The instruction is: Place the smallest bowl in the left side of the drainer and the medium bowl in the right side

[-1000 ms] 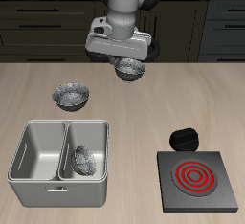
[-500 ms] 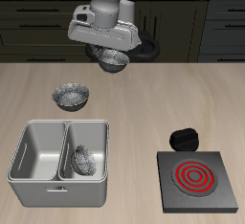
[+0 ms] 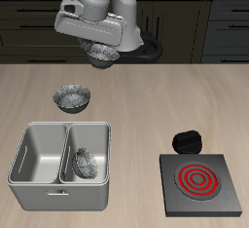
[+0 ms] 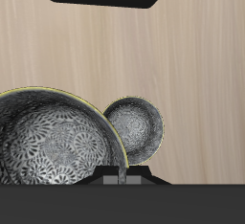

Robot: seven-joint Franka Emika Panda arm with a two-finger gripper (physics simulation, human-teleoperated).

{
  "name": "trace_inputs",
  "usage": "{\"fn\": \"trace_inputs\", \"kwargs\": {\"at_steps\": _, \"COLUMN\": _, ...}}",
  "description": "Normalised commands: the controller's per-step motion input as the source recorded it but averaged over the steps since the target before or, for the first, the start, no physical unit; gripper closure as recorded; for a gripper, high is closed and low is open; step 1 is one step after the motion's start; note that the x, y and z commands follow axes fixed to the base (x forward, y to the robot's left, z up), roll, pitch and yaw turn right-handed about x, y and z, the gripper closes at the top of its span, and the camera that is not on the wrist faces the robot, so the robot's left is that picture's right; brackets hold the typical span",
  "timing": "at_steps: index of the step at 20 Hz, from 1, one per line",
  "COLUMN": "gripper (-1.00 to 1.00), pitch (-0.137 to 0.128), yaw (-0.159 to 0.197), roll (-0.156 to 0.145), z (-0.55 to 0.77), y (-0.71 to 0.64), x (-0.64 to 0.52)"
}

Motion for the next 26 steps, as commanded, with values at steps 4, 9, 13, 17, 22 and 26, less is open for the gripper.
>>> {"fn": "trace_inputs", "kwargs": {"at_steps": 4, "gripper": 1.00, "pitch": -0.004, "yaw": 0.038, "roll": -0.023, "z": 0.20, "y": -0.11, "x": 0.28}}
{"fn": "trace_inputs", "kwargs": {"at_steps": 9, "gripper": 1.00, "pitch": 0.026, "yaw": 0.010, "roll": -0.037, "z": 0.15, "y": -0.17, "x": 0.52}}
{"fn": "trace_inputs", "kwargs": {"at_steps": 13, "gripper": 1.00, "pitch": 0.030, "yaw": -0.044, "roll": -0.027, "z": 0.09, "y": -0.12, "x": 0.38}}
{"fn": "trace_inputs", "kwargs": {"at_steps": 17, "gripper": 1.00, "pitch": 0.006, "yaw": -0.009, "roll": -0.011, "z": 0.22, "y": -0.15, "x": 0.49}}
{"fn": "trace_inputs", "kwargs": {"at_steps": 22, "gripper": 1.00, "pitch": 0.011, "yaw": 0.002, "roll": 0.008, "z": 0.14, "y": -0.02, "x": 0.39}}
{"fn": "trace_inputs", "kwargs": {"at_steps": 26, "gripper": 1.00, "pitch": 0.012, "yaw": -0.018, "roll": -0.002, "z": 0.13, "y": -0.04, "x": 0.34}}
